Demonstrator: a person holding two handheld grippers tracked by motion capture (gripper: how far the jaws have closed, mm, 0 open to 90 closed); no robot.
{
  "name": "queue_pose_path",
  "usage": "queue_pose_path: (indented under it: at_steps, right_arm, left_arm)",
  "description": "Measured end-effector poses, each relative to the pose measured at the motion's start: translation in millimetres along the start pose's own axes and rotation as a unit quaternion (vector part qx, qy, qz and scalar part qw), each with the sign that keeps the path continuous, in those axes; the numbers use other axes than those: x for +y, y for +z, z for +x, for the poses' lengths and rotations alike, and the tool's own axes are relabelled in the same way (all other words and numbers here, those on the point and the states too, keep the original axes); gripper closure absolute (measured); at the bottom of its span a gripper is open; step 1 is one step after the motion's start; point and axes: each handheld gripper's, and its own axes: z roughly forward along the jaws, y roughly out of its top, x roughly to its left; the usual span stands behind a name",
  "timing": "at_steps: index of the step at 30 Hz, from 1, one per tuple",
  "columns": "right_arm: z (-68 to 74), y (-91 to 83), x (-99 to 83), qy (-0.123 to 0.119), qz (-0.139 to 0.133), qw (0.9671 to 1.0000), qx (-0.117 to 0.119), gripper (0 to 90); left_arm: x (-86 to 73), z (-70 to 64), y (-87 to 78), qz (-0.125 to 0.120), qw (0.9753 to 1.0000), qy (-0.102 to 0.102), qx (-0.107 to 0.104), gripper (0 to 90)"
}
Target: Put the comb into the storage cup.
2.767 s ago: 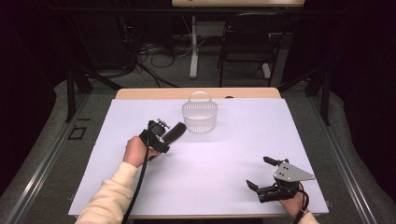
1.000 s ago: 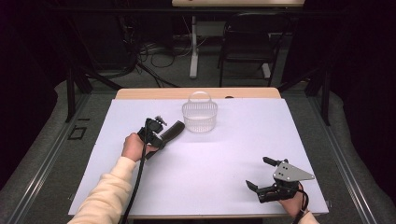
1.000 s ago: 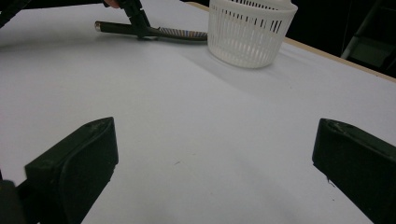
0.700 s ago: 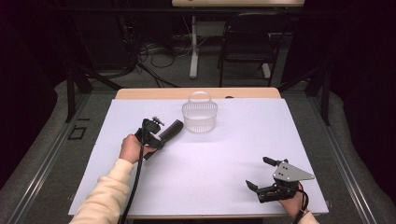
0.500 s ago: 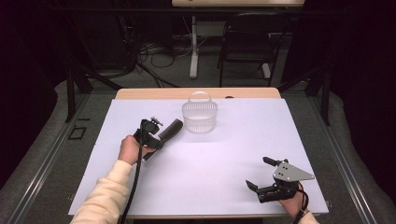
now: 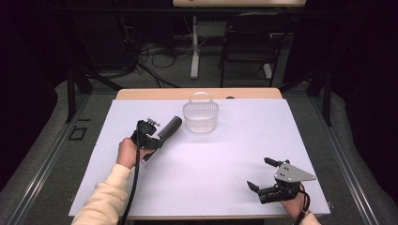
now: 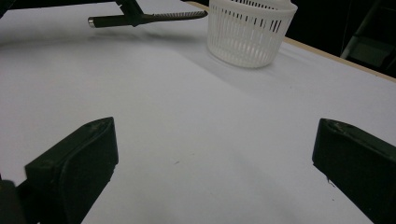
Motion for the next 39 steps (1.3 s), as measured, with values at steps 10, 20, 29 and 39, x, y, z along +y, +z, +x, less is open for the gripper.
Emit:
queue_pose_path:
  at_steps: [10,20,29,39]
  right_arm:
    - [0.0,0.0,0.0,0.000,0.000,1.0000,0.000,0.0]
    - [-0.2,0.2,-0.1,-0.001,0.000,1.0000,0.000,0.0]
    - [-0.2,-0.2,-0.1,0.000,-0.001,1.0000,0.000,0.0]
    - [0.0,-0.6,0.0,-0.001,0.000,1.0000,0.000,0.0]
  left_arm:
    - [-6.9,-0.2,-5.7,-0.030,0.9995,-0.005,0.001,71.4]
    - [-11.0,-0.8,-8.9,-0.053,0.9986,-0.009,0.000,71.4]
    - [-14.0,-1.9,-10.6,-0.069,0.9976,-0.007,0.004,71.4]
    - [-15.9,-3.8,-13.5,-0.091,0.9958,-0.005,0.000,71.4]
